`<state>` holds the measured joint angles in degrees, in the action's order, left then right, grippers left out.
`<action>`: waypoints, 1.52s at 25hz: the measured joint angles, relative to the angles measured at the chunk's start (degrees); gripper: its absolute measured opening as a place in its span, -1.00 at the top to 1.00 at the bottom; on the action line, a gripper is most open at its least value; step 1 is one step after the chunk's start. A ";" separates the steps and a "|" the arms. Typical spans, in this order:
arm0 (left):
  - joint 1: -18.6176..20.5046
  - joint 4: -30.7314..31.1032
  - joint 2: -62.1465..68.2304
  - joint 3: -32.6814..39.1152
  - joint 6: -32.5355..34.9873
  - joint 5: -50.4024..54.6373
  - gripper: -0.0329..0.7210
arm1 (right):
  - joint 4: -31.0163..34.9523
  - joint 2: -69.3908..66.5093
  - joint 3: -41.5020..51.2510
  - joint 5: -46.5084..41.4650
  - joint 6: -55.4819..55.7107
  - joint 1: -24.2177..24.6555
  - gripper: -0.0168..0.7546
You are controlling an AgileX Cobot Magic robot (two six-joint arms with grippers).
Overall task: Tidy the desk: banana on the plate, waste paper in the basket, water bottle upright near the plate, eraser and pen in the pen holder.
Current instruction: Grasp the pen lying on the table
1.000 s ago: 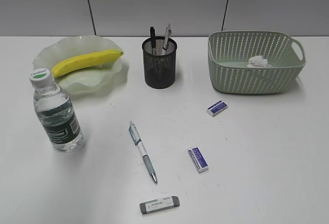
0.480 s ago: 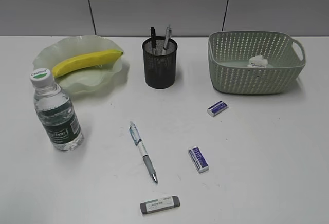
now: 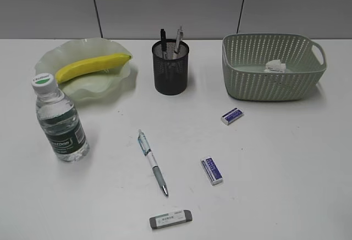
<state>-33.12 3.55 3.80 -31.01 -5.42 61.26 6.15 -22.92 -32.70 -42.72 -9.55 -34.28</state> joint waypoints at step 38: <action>0.00 0.06 -0.06 0.12 0.00 -0.42 0.26 | -2.27 -113.15 -70.51 -18.01 21.01 -14.05 -0.07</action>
<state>-33.12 3.62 3.74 -30.89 -5.42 60.85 3.87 -136.06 -103.21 -60.73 11.46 -48.32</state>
